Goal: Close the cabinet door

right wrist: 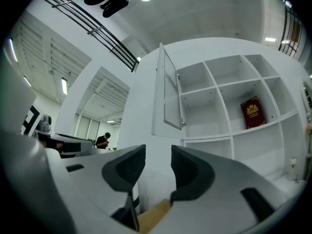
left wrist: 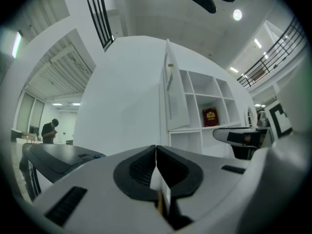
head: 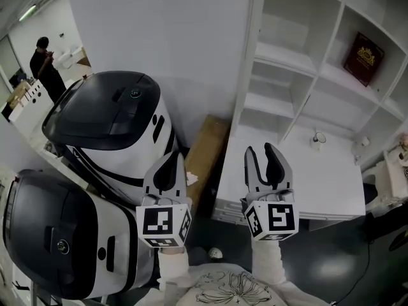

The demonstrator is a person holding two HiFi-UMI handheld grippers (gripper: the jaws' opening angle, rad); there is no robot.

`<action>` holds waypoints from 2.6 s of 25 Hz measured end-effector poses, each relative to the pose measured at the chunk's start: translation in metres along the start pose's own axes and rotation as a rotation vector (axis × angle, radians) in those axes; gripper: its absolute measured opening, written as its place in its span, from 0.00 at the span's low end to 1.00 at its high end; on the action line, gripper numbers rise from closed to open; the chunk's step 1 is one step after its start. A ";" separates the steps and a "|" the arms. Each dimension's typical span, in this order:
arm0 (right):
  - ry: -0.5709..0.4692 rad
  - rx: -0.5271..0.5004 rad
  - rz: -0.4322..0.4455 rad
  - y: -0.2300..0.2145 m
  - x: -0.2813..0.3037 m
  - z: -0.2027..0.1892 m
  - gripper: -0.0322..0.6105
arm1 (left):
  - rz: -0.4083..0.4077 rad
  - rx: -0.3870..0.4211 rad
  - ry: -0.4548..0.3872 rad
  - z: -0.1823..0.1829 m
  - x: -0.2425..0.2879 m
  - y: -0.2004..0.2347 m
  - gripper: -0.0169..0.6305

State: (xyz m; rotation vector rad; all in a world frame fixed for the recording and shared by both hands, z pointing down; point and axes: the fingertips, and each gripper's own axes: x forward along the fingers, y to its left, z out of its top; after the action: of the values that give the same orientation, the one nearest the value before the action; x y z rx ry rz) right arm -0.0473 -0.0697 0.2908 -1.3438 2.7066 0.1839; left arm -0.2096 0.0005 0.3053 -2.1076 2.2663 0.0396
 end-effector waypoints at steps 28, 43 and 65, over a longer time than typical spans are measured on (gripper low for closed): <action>-0.091 -0.100 -0.019 0.006 0.086 0.029 0.30 | -0.025 -0.012 0.033 -0.006 0.062 0.045 0.03; -0.078 -0.133 -0.109 0.007 0.106 0.024 0.20 | -0.082 -0.020 0.034 -0.015 0.086 0.059 0.03; -0.064 -0.084 -0.144 -0.010 0.096 0.024 0.17 | -0.318 -0.032 0.024 -0.015 0.136 -0.009 0.03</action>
State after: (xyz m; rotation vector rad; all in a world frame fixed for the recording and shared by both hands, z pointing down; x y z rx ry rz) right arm -0.0964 -0.1472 0.2520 -1.5212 2.5643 0.3245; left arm -0.2108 -0.1360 0.3138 -2.4682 1.9252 0.0392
